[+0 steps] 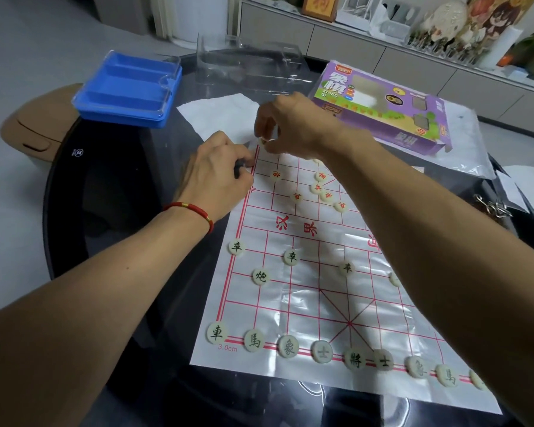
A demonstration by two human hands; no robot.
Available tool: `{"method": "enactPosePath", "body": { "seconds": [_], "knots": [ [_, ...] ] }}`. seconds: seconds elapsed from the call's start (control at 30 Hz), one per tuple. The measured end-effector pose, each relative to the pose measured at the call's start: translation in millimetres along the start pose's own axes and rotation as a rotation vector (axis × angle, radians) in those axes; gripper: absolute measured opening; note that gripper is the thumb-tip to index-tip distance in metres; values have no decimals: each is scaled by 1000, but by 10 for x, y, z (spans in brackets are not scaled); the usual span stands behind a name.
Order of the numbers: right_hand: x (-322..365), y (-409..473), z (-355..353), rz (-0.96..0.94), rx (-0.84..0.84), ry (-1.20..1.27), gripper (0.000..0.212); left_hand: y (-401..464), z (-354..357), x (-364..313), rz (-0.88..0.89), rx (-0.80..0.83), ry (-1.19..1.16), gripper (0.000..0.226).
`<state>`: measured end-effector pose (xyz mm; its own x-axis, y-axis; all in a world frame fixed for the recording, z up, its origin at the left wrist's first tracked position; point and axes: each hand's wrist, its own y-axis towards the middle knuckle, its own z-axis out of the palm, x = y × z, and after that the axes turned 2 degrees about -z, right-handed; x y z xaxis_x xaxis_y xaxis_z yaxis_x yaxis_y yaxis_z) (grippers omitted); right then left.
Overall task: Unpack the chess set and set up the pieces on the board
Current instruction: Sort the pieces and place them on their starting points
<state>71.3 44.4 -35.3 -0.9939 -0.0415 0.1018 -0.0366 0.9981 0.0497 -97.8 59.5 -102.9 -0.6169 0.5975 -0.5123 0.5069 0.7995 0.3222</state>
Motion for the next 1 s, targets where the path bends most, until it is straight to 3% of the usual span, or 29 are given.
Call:
{"method": "enactPosePath", "body": {
  "seconds": [0.57, 1.0],
  "knots": [
    [-26, 95, -22, -35, 55, -58, 17, 8, 8, 26, 22, -3, -6, 19],
    [-238, -676, -148, -16, 37, 11, 20, 11, 17, 27, 11, 0, -10, 21]
  ]
}}
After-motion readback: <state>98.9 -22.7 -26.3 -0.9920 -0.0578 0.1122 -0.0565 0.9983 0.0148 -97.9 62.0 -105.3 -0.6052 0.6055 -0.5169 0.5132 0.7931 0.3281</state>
